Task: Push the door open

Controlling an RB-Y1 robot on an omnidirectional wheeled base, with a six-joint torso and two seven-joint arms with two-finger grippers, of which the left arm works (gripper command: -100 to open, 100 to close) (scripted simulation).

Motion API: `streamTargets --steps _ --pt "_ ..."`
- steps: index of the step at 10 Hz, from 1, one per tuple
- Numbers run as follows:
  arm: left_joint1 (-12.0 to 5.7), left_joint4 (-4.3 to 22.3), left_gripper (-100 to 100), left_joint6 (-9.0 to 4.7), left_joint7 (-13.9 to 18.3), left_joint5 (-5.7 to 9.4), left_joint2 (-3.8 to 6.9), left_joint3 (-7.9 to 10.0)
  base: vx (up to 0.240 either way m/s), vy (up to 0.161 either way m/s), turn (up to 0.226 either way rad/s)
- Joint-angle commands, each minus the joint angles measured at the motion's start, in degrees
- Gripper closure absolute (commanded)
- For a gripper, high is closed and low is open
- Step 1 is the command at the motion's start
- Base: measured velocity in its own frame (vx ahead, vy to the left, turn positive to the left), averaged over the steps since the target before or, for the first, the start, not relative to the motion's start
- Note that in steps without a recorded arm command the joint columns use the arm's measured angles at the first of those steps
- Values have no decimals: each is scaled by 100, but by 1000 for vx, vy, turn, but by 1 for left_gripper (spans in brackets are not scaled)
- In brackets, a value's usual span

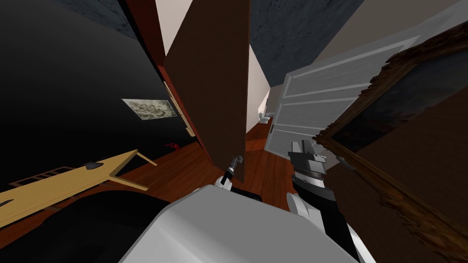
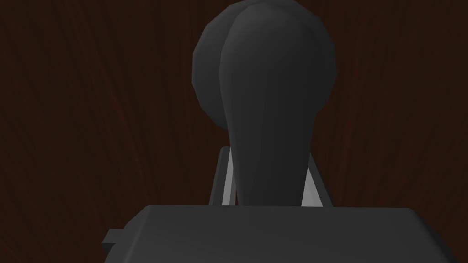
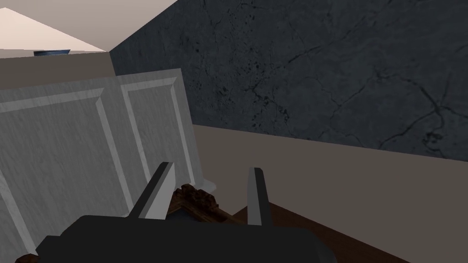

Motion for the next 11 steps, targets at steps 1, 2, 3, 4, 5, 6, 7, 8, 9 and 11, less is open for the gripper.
streamTargets --steps 1,2,3,4,5,6,7,8,9,11 --pt "35 -92 100 -6 -41 39 81 169 103 -129 73" --pt "35 -92 100 -6 -41 39 81 169 75 -81 50" --pt "19 -64 100 -4 -65 62 73 286 95 -93 48" --pt "19 -64 100 -4 -65 62 73 286 89 -86 47" --pt "19 -64 100 -4 -65 62 73 286 39 -25 0" --pt "3 -36 100 -2 -89 85 63 400 72 -67 34" --pt "-5 -23 100 -1 -101 96 57 456 96 -121 70" --pt "-19 3 100 1 -124 118 42 564 126 -133 67" --pt "-27 16 100 2 -135 128 34 618 131 -133 63" --pt "-53 62 100 6 -175 166 -3 808 173 -160 82"
